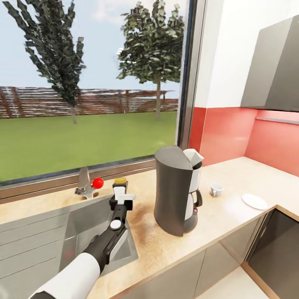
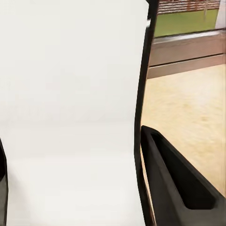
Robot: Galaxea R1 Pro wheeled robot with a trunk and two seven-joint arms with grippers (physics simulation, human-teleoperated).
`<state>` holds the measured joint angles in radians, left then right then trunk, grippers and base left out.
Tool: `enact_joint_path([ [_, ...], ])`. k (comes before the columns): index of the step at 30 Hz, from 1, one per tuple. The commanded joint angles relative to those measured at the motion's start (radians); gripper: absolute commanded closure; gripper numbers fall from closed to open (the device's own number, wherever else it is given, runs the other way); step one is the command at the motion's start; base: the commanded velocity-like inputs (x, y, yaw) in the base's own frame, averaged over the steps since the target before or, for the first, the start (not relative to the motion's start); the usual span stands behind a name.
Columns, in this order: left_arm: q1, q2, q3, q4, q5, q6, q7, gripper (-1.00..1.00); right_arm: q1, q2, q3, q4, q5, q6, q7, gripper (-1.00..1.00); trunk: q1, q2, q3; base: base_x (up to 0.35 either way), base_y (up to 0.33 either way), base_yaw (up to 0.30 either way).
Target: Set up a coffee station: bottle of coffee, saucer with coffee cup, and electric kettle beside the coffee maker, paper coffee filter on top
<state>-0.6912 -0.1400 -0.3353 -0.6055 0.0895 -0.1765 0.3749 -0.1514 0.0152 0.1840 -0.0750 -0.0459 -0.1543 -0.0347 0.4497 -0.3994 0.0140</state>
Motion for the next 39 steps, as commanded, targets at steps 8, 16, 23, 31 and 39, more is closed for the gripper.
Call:
enact_joint_path([
  [8, 0.002, -0.002, -0.048, 0.015, 0.008, -0.004, -0.085, 1.00, 0.000, 0.000, 0.008, 0.002, -0.005, -0.003, -0.004, -1.00, 0.000, -0.001, 0.000, 0.000, 0.000, 0.000],
  [16, 0.002, -0.003, -0.060, 0.022, 0.009, -0.004, -0.100, 1.00, 0.000, -0.001, 0.009, 0.004, -0.002, -0.004, 0.001, -1.00, 0.000, -0.001, 0.000, 0.000, 0.000, 0.000],
  [23, 0.002, -0.008, -0.062, 0.038, 0.009, -0.005, -0.102, 1.00, 0.000, -0.001, 0.009, 0.004, -0.002, -0.006, 0.001, -1.00, 0.000, -0.001, 0.000, 0.000, 0.000, 0.000],
  [31, 0.011, -0.007, -0.062, 0.038, 0.008, -0.005, -0.099, 1.00, 0.000, -0.001, 0.008, 0.004, -0.003, -0.005, 0.000, -1.00, 0.000, -0.001, 0.000, 0.039, -0.084, 0.000],
  [39, 0.015, -0.007, -0.062, 0.037, 0.009, -0.006, -0.099, 1.00, 0.000, -0.001, 0.008, 0.004, -0.003, -0.004, -0.003, -1.00, 0.000, -0.001, 0.000, 0.020, -0.047, 0.000],
])
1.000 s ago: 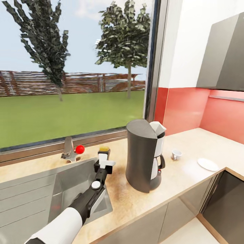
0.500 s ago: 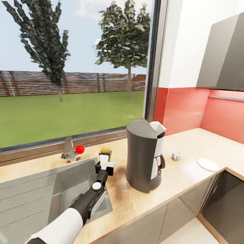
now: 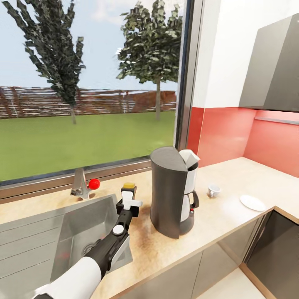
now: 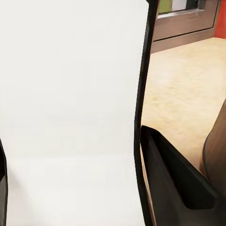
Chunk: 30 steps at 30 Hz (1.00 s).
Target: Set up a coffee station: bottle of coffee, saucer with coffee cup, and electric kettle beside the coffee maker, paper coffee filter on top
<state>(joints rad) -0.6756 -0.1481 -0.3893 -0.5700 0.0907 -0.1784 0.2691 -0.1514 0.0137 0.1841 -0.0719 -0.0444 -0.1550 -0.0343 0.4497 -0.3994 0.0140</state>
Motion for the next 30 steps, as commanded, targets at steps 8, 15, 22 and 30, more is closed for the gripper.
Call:
enact_joint_path([
  [8, -0.001, 0.003, -0.008, -0.010, 0.006, -0.004, 0.007, 1.00, 0.000, 0.000, 0.008, 0.001, -0.006, -0.003, -0.005, -1.00, 0.000, -0.001, -0.003, 0.000, 0.000, -0.061],
  [15, -0.001, 0.003, -0.008, -0.013, 0.007, -0.056, 0.006, 1.00, 0.000, 0.000, 0.008, 0.001, -0.006, -0.003, -0.004, -1.00, 0.012, -0.022, -0.015, 0.000, 0.000, -0.003],
  [22, -0.001, 0.002, -0.043, -0.013, 0.007, -0.094, 0.007, 1.00, 0.000, 0.000, 0.008, 0.001, -0.006, -0.003, -0.004, -1.00, 0.039, -0.071, -0.047, 0.000, 0.000, 0.000],
  [30, -0.001, 0.002, -0.045, -0.002, 0.006, -0.107, 0.007, 1.00, 0.000, 0.000, 0.008, 0.001, -0.005, -0.003, 0.000, -1.00, 0.039, -0.071, -0.050, 0.000, 0.000, 0.000],
])
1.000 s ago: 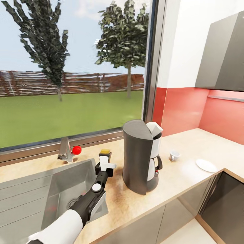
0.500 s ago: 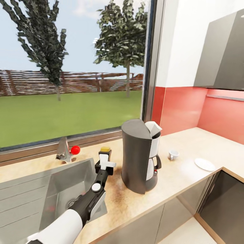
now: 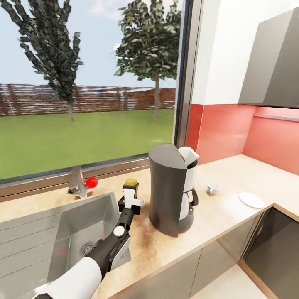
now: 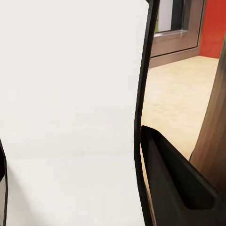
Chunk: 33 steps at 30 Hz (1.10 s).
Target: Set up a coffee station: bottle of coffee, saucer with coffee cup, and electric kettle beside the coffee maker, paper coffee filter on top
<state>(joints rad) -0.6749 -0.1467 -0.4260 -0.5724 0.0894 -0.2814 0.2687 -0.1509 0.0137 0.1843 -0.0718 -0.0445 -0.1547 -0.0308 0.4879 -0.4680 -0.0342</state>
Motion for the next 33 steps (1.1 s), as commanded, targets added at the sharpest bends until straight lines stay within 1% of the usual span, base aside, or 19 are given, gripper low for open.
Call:
enact_joint_path([
  [1, -0.002, 0.001, -0.008, 0.002, 0.006, -0.004, 0.007, 1.00, -0.001, 0.000, 0.009, 0.001, -0.005, -0.003, -0.003, -1.00, 0.001, -0.002, -0.002, 0.000, 0.000, 0.000],
  [16, 0.001, -0.001, -0.010, 0.014, 0.007, -0.004, 0.006, 1.00, -0.001, 0.000, 0.007, 0.001, -0.005, -0.002, -0.006, -1.00, 0.001, -0.002, -0.002, 0.000, 0.000, 0.000],
  [21, 0.001, 0.001, -0.008, 0.020, 0.007, -0.006, 0.006, 1.00, -0.001, 0.000, 0.007, 0.001, -0.006, -0.003, -0.008, -1.00, 0.001, -0.002, -0.003, 0.000, 0.000, -0.126],
  [26, 0.001, 0.000, -0.010, 0.020, 0.009, -0.007, 0.007, 1.00, -0.001, 0.000, 0.007, 0.001, -0.006, -0.003, -0.008, -1.00, 0.001, -0.002, -0.003, 0.000, 0.000, -0.016],
  [27, 0.001, 0.000, -0.010, 0.020, 0.009, -0.008, 0.007, -1.00, -0.001, 0.000, 0.007, 0.001, -0.006, -0.003, -0.008, -1.00, 0.001, -0.002, -0.003, 0.000, 0.000, -0.001],
  [29, 0.006, 0.000, -0.009, 0.019, 0.008, -0.014, 0.006, -1.00, -0.001, 0.000, 0.007, 0.001, -0.006, -0.003, -0.008, -1.00, 0.001, -0.002, -0.003, 0.000, 0.000, 0.000],
  [32, 0.008, 0.002, -0.008, 0.020, 0.009, -0.060, 0.007, -1.00, -0.001, 0.000, 0.007, 0.001, -0.006, -0.003, -0.008, -1.00, 0.001, -0.002, -0.003, 0.000, 0.000, 0.000],
  [33, 0.008, 0.002, -0.008, 0.020, 0.009, -0.063, 0.007, -1.00, -0.001, 0.000, 0.007, 0.001, -0.006, -0.003, -0.008, -1.00, 0.001, -0.002, -0.003, 0.000, 0.000, 0.000],
])
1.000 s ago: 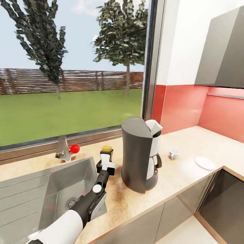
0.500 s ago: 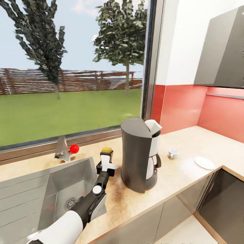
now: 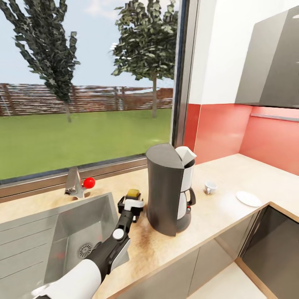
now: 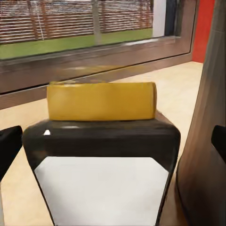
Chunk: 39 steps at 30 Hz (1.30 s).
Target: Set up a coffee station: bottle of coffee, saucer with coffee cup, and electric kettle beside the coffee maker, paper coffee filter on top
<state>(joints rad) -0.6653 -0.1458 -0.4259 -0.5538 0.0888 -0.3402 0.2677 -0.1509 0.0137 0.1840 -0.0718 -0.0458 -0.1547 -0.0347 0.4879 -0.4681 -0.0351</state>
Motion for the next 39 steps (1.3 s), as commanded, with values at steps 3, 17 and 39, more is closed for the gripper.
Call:
enact_joint_path([
  [3, -0.001, 0.001, -0.008, 0.001, 0.009, -0.015, 0.008, -1.00, -0.001, 0.000, 0.008, 0.001, -0.005, -0.003, -0.004, -1.00, 0.001, -0.002, -0.002, 0.000, 0.000, 0.000],
  [17, 0.000, 0.002, -0.008, 0.001, 0.009, -0.019, 0.008, -1.00, -0.001, 0.000, 0.008, 0.001, -0.005, -0.003, -0.004, -1.00, 0.001, -0.002, -0.002, 0.000, 0.000, 0.000],
  [39, 0.000, 0.002, -0.008, 0.000, 0.008, -0.020, 0.008, -1.00, -0.001, 0.000, 0.008, 0.001, -0.005, -0.003, -0.004, -1.00, 0.001, -0.002, -0.002, -0.162, 0.000, 0.000],
])
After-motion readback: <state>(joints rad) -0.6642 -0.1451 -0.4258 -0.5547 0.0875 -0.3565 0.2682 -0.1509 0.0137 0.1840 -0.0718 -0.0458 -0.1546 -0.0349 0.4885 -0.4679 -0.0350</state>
